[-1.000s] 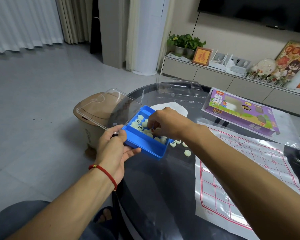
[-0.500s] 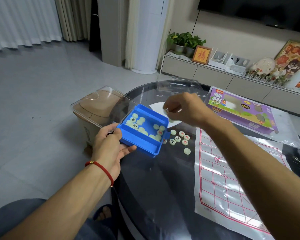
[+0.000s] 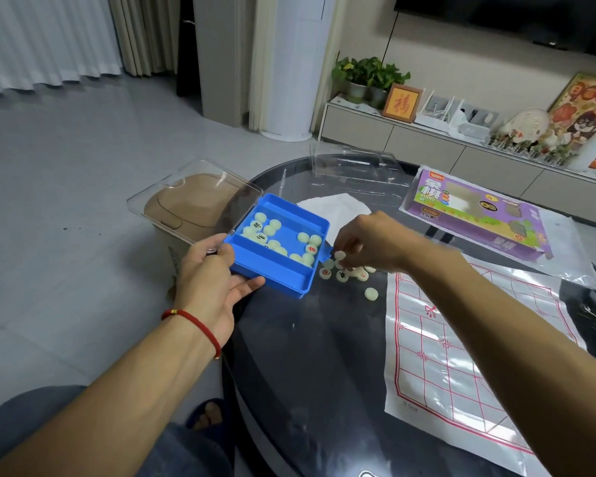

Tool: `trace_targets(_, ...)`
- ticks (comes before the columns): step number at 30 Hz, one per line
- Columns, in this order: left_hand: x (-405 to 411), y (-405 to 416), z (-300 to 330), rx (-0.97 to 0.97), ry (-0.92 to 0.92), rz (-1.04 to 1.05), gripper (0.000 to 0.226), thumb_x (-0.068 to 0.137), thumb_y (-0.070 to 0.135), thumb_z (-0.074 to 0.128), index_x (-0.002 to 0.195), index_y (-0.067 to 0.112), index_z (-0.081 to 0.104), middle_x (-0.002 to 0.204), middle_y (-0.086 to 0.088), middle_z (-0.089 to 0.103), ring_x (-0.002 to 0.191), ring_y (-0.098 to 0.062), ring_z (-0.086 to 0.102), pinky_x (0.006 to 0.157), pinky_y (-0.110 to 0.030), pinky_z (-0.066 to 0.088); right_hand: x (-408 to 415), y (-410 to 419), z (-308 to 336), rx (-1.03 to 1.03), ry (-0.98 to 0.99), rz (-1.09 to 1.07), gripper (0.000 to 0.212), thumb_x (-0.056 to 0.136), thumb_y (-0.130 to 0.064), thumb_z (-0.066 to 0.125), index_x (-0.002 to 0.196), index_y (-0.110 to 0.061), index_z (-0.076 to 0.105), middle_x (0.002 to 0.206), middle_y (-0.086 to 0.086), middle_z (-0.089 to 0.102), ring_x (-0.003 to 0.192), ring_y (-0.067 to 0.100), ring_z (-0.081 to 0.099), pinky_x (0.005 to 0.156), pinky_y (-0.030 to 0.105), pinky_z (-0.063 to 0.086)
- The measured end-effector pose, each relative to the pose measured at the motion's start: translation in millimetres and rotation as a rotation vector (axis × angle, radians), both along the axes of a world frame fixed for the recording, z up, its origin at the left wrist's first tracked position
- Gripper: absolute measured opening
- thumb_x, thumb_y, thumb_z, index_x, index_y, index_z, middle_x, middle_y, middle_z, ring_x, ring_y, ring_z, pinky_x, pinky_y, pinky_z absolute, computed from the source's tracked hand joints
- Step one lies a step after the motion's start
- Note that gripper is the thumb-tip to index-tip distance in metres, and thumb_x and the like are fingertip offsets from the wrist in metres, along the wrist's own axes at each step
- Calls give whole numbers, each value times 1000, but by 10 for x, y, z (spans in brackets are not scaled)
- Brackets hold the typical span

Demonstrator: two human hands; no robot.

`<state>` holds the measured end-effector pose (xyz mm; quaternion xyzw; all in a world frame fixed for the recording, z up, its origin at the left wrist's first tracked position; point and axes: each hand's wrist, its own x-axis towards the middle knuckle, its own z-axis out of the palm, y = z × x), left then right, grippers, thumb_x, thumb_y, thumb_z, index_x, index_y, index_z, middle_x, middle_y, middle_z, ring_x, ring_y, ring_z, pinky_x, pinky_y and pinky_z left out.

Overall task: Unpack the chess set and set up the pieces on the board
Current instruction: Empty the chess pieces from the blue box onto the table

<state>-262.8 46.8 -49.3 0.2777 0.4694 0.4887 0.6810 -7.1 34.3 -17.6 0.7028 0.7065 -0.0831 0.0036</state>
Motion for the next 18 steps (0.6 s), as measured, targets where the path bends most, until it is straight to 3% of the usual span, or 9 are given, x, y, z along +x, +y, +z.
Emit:
trace_targets(4, 8, -3, -5, 10, 16, -2, 23, 105, 14, 49, 126, 18, 55, 118, -9, 67, 92, -26, 73, 55, -30, 59, -65, 24, 168, 237, 63, 30, 13, 86, -15, 74, 97, -20, 78, 91, -4, 75, 83, 14, 70, 77, 38, 61)
trace_targets(7, 47, -27, 0, 22, 13, -22, 23, 105, 14, 49, 126, 18, 55, 116, -9, 68, 92, -26, 73, 55, -30, 59, -314, 34, 205, 181, 105, 134, 19, 87, -27, 74, 107, -27, 75, 98, -9, 74, 86, 10, 68, 80, 32, 57)
trace_targets(10, 74, -60, 9, 30, -8, -48, 23, 105, 15, 48, 127, 16, 55, 115, -11, 69, 86, -25, 74, 55, -30, 59, -518, 107, 124, 181, 117, 185, 29, 91, -28, 72, 119, -24, 71, 111, -8, 71, 89, 7, 65, 76, 18, 42)
trace_targets(13, 85, -80, 6, 45, -34, -73, 22, 105, 13, 47, 125, 15, 57, 115, -14, 69, 80, -25, 74, 54, -31, 58, -694, 193, 76, 220, 180, 220, 39, 92, -27, 70, 129, -20, 64, 116, -4, 65, 85, 10, 61, 76, 19, 39)
trace_targets(18, 49, -46, -8, 32, -55, -67, 21, 105, 11, 47, 123, 13, 58, 114, -17, 70, 76, -26, 73, 53, -31, 57, -775, 300, 68, 178, 166, 193, 34, 92, -27, 71, 123, -16, 64, 112, 0, 66, 89, 18, 61, 73, 23, 38)
